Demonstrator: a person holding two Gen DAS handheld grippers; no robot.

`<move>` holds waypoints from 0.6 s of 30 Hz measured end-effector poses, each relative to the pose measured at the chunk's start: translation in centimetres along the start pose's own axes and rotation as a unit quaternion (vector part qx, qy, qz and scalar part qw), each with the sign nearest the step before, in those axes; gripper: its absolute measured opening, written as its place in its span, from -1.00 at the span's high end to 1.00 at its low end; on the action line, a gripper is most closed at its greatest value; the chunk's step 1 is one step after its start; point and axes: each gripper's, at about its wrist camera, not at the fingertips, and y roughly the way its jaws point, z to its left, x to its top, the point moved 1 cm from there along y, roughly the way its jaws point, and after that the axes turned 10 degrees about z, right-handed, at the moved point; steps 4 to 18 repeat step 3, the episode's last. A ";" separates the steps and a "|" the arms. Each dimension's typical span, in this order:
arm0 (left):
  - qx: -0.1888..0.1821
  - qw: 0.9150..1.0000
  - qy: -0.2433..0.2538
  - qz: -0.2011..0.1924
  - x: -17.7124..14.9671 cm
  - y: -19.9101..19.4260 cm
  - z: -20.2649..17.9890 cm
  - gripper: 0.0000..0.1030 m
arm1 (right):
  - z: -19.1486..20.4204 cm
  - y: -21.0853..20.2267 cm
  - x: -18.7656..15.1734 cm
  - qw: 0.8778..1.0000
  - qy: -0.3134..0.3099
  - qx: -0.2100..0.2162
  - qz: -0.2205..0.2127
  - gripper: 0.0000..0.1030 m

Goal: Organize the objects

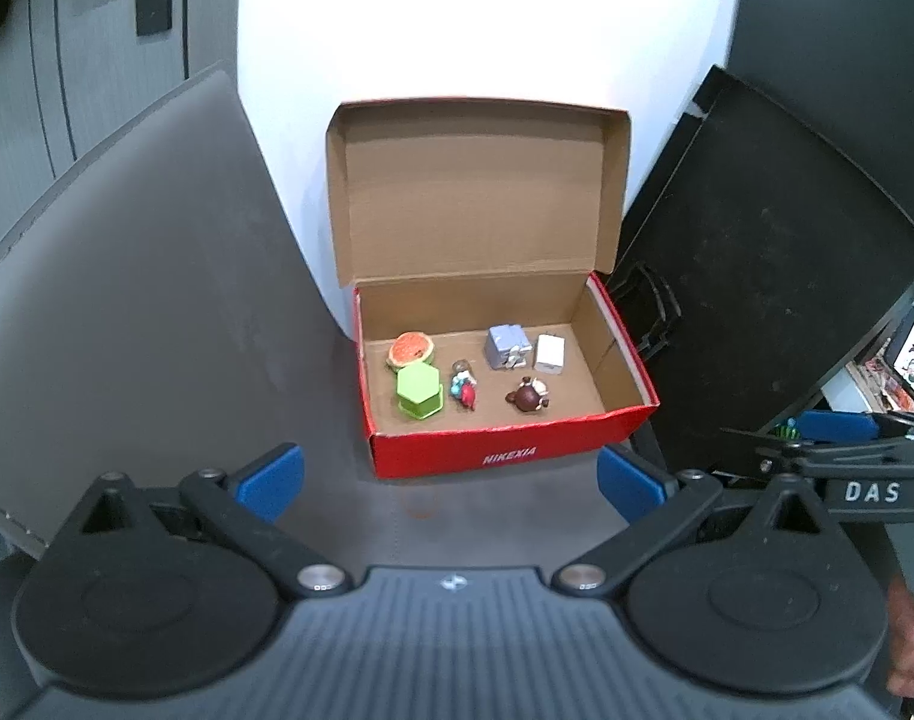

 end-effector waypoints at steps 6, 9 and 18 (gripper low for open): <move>0.000 1.000 0.010 -0.006 -0.1 -0.2 -0.4 -1.00 | -0.1 0.1 0.0 1.000 0.000 0.001 0.001 -1.00; 0.000 1.000 0.010 -0.006 -0.1 -0.2 -0.4 -1.00 | -0.1 0.1 0.0 1.000 0.000 0.001 0.001 -1.00; 0.000 1.000 0.010 -0.006 -0.1 -0.2 -0.4 -1.00 | -0.1 0.1 0.0 1.000 0.000 0.001 0.001 -1.00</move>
